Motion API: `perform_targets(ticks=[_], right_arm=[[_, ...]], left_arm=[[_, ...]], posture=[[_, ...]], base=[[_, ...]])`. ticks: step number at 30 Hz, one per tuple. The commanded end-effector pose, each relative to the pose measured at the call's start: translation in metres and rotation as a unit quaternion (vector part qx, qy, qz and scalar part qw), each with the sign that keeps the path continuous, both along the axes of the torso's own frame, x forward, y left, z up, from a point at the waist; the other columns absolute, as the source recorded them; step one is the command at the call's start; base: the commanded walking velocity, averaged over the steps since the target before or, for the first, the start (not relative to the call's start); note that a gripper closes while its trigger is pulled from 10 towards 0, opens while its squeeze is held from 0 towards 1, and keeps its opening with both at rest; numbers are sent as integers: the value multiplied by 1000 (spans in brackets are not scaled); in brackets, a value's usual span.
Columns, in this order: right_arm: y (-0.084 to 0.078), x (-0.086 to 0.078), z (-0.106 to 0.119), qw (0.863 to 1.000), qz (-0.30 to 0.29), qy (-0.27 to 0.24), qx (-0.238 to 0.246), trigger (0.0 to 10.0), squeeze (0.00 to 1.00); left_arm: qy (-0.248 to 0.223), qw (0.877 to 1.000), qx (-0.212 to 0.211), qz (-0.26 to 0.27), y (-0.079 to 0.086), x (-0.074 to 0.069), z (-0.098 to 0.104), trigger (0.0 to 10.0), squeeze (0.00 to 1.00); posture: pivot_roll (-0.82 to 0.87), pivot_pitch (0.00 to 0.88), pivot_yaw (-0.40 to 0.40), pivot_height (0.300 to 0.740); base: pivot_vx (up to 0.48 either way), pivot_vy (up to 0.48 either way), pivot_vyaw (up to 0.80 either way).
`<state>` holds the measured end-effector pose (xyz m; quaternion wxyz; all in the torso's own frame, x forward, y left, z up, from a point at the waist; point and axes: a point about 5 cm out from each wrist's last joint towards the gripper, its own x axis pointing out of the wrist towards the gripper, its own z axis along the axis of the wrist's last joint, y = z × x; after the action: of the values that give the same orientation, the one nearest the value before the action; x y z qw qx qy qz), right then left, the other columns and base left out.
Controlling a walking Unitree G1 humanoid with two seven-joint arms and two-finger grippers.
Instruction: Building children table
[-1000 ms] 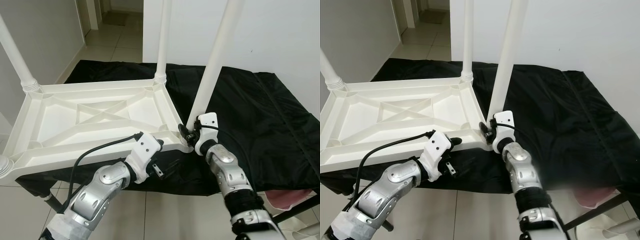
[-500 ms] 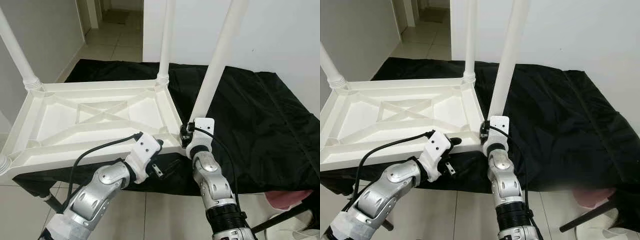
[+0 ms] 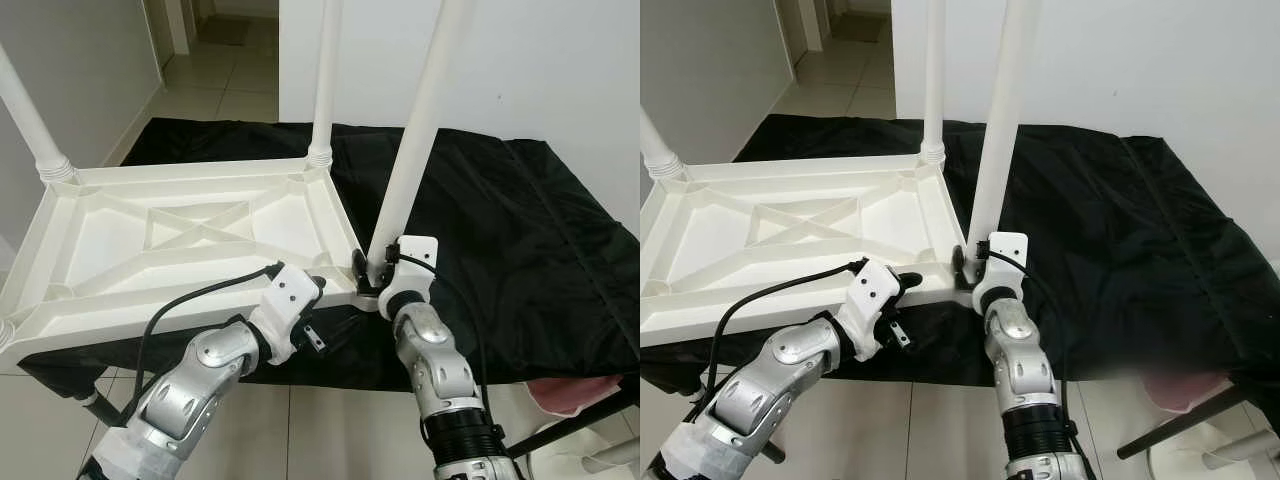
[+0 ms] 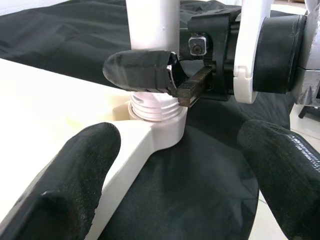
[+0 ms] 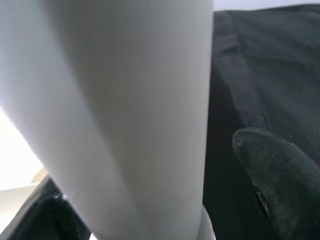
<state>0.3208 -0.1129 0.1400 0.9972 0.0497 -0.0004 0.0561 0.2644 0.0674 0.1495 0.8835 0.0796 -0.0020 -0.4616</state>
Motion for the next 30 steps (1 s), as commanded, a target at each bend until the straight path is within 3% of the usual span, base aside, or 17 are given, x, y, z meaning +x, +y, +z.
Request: perform_targets(ticks=[1,8,13,20,23,27,28,29,30], right_arm=[[-7,1,3,1000,17,-14,1,10000,0],[-18,3,2,992,122,-30,-16,10000,0],[-29,8,0,974,214,-42,-65,10000,0],[-30,14,-1,963,253,-39,-89,10000,0],[-25,21,-4,947,295,-35,-123,10000,0],[-24,22,-5,943,304,-36,-129,9882,0],[-22,22,-6,941,311,-36,-132,7176,0],[-21,22,-7,938,319,-35,-132,2784,0],[-20,23,-8,936,321,-35,-137,0,0]], left_arm=[[-9,1000,8,-4,0,2,-1,10000,0],[-12,1000,8,4,0,3,-3,10000,0],[-15,1000,17,3,0,4,-5,10000,0],[-18,1000,20,2,0,5,-6,10000,0],[-21,1000,23,0,0,5,-5,10000,0],[-22,999,23,-1,0,5,-5,10000,0],[-22,999,24,-2,0,5,-5,10000,0],[-23,999,24,-2,0,5,-5,10000,0],[-22,999,24,-3,0,5,-5,10000,0]], posture=[[29,32,-53,740],[31,23,-57,740],[36,16,-56,740],[38,15,-53,740],[39,14,-48,740],[39,14,-46,740],[40,14,-46,740],[43,14,-44,740],[43,17,-45,740]], base=[[0,0,0],[0,0,0],[0,0,0],[0,0,0],[0,0,0],[0,0,0],[0,0,0],[0,0,0],[0,0,0]])
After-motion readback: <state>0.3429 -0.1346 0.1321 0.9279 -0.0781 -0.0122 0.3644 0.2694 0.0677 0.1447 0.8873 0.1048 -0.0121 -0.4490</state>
